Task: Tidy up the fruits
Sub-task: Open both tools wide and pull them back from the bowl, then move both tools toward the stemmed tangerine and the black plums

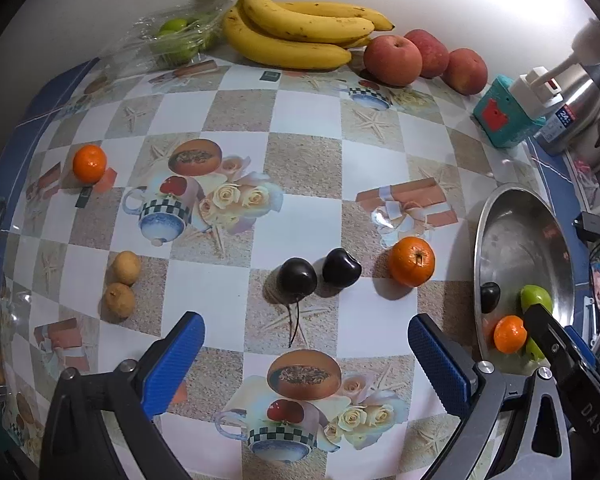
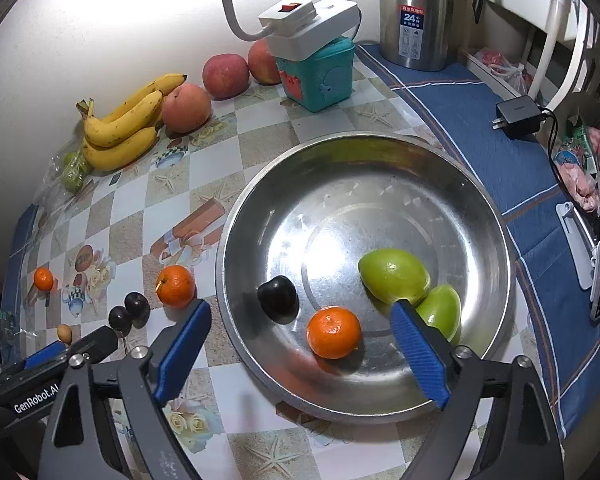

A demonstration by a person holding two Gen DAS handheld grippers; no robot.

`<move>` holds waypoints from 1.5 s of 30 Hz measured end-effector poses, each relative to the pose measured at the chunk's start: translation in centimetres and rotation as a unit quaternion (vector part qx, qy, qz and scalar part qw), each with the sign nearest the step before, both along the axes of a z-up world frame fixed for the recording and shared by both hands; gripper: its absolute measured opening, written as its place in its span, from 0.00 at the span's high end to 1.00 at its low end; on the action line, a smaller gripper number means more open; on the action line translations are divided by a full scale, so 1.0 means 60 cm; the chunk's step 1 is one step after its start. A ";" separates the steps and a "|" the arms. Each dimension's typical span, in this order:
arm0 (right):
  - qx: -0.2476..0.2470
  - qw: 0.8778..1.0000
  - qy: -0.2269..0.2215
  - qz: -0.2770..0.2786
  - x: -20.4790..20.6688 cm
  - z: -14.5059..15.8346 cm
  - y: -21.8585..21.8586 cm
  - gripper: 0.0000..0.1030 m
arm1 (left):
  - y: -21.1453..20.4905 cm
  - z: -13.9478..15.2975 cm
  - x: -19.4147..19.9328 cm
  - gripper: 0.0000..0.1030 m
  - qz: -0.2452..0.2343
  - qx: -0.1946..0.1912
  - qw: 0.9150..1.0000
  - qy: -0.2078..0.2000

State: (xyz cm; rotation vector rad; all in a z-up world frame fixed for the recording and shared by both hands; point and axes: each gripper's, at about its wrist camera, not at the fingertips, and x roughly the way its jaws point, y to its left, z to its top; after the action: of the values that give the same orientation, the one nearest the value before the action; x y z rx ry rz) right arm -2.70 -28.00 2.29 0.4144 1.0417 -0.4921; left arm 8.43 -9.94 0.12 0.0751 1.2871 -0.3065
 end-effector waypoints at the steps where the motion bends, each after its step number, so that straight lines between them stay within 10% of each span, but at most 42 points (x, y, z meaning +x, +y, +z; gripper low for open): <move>1: -0.002 1.000 0.000 0.000 0.000 0.000 0.000 0.04 | 0.000 0.000 0.000 0.00 0.001 0.002 1.000 -0.002; 21: -0.030 0.999 0.015 0.003 0.004 0.000 0.013 0.02 | 0.056 0.050 0.018 0.00 0.022 0.008 0.998 -0.062; 45: -0.008 0.990 -0.008 0.137 0.077 -0.012 0.155 0.02 | 0.228 0.050 0.064 0.00 0.131 0.014 0.988 -0.082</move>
State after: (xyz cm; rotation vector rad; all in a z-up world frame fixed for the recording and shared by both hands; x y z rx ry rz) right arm 1.93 -18.72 1.59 0.2539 1.0597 -0.2508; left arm 12.28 3.72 3.10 -0.0451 1.1234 -0.0551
